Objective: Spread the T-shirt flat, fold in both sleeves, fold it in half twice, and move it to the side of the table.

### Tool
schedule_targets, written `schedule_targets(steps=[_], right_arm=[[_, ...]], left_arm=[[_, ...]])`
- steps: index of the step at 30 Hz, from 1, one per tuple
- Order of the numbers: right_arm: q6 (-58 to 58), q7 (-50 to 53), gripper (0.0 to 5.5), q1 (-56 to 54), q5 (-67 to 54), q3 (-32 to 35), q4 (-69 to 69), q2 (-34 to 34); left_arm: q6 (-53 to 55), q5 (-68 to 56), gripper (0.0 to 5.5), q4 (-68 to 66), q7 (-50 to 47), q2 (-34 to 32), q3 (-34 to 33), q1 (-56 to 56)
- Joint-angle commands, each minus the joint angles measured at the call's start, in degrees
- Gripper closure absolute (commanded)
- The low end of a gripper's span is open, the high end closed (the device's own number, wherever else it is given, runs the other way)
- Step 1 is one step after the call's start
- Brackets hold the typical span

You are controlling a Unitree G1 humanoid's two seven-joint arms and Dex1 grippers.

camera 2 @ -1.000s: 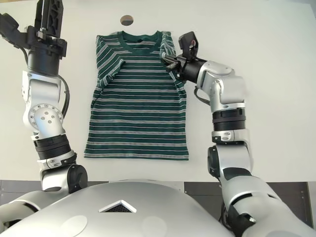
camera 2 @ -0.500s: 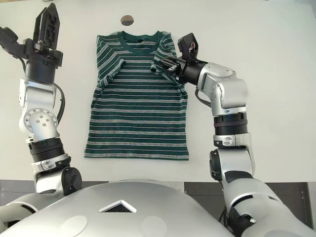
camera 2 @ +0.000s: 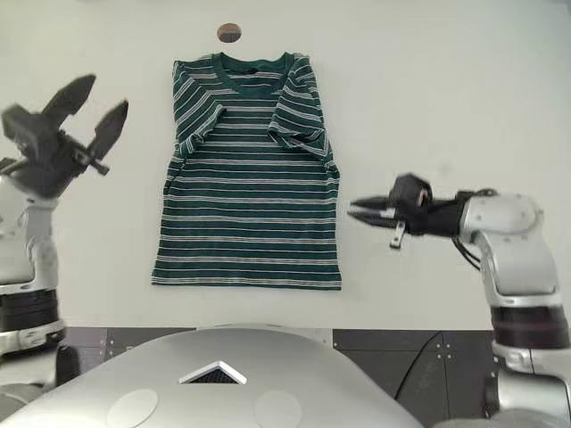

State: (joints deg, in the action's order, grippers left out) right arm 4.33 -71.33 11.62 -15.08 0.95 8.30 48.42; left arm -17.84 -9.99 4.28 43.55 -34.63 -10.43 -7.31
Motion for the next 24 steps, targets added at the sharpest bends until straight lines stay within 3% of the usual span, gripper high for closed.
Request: schedule_targets(steps=[1, 4, 9, 19, 24], right_arm=[[-41.7, -6.1, 4.71, 9.1, 11.0, 2.3, -5.1, 9.6], [-48.8, -5.4, 4.45, 8.1, 13.1, -0.2, -6.9, 9.5], [-57.0, -2.6, 3.55, 5.5, 19.6, -6.6, -11.1, 8.8], [-61.8, 8.5, 3.50, 3.6, 30.2, -13.3, -10.2, 7.1], [-62.0, 13.3, 3.50, 2.3, 34.1, -16.7, -12.1, 6.6]], left_arm=[[-33.6, 28.7, 3.14, -11.0, 9.3, -26.9, 4.1, -21.6], [-41.9, 33.4, 3.14, -12.4, 8.3, -30.9, 6.0, -22.8], [-47.2, 37.4, 2.46, -14.7, 4.9, -31.9, 10.3, -19.6], [-42.7, 38.2, 2.33, 0.8, 0.6, -26.6, 16.9, -16.7], [-40.3, 42.4, 2.33, 2.0, -1.8, -25.1, 18.8, -16.5]])
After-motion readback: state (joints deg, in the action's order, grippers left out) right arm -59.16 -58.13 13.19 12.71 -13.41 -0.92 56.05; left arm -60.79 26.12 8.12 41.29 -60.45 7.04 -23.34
